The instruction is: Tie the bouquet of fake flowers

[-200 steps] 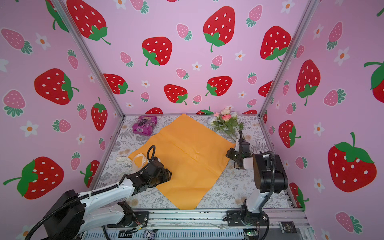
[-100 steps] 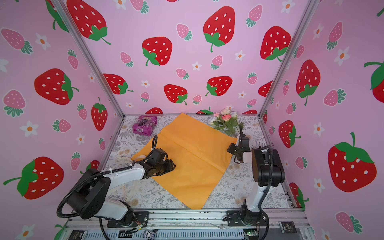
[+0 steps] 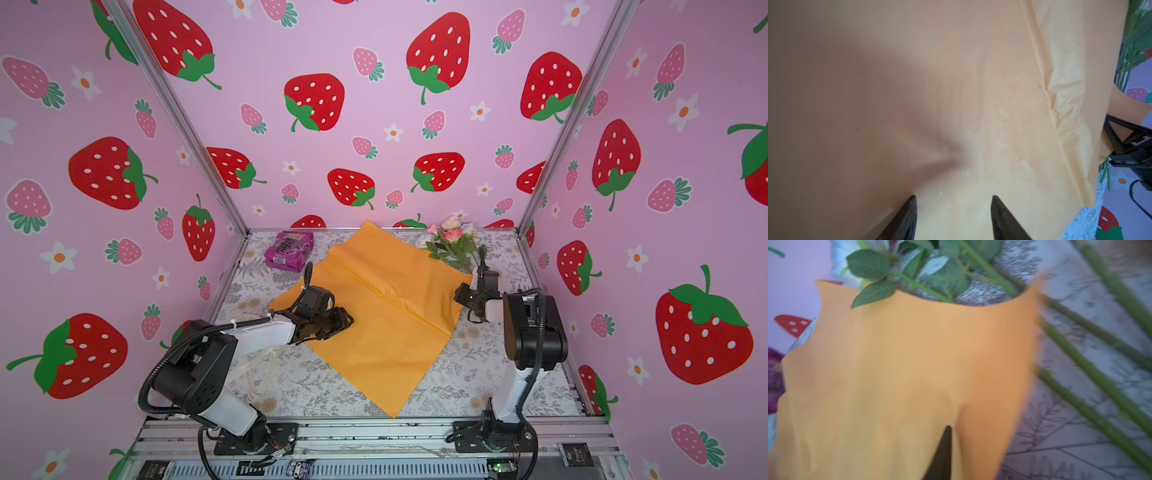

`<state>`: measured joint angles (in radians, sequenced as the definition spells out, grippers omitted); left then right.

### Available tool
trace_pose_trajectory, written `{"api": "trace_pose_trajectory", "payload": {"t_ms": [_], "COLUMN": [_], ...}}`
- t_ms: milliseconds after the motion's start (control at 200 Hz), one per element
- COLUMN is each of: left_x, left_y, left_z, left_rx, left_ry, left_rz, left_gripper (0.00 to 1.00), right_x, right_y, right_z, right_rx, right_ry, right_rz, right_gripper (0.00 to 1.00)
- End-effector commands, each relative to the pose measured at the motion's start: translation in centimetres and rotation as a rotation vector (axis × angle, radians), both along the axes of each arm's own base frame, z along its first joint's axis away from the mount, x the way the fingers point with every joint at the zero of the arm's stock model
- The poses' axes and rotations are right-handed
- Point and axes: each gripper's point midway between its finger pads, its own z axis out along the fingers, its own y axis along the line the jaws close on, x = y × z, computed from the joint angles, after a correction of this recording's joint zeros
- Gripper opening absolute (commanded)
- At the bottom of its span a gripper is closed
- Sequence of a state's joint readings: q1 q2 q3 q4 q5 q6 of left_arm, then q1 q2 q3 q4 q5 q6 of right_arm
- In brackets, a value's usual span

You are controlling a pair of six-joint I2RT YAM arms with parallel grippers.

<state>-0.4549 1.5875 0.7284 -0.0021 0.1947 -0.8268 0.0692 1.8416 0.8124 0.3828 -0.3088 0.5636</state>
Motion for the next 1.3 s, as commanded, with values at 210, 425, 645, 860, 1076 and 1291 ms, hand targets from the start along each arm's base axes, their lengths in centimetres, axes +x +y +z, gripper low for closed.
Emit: {"api": "trace_pose_trajectory", "payload": {"t_ms": [210,425,645,860,1076,1291], "left_x": [-2.5,-1.5,-2.0,-2.9,-2.9,-1.3], "left_y": [1.2,0.6,0.1,-0.2,0.3,0.5], "left_z": [2.3,5.5,3.6,1.3,-0.3,-1.7], "left_rx": [-0.004,-0.033,-0.054,-0.069,-0.033,-0.027], "left_ry": [0.017,-0.068,0.029,0.094,0.127,0.141], "left_rz": [-0.018,-0.058,-0.065,-0.071,-0.052,-0.012], "left_gripper": [0.65,0.7,0.63,0.59,0.59,0.58], "right_x": [-4.5,-9.4,-15.8,-21.6,-20.6,-17.8], "right_y": [-3.7,7.3,12.7,15.6,14.9,13.3], "right_z": [6.0,8.4,5.8,4.0,0.1,-2.4], "right_rx": [-0.098,0.118,0.109,0.15,0.029,-0.009], "right_ry": [-0.04,-0.064,0.054,0.172,0.225,0.241], "right_rz": [-0.083,0.318,0.381,0.528,0.481,0.383], "right_gripper": [0.51,0.4,0.33,0.29,0.27,0.24]}}
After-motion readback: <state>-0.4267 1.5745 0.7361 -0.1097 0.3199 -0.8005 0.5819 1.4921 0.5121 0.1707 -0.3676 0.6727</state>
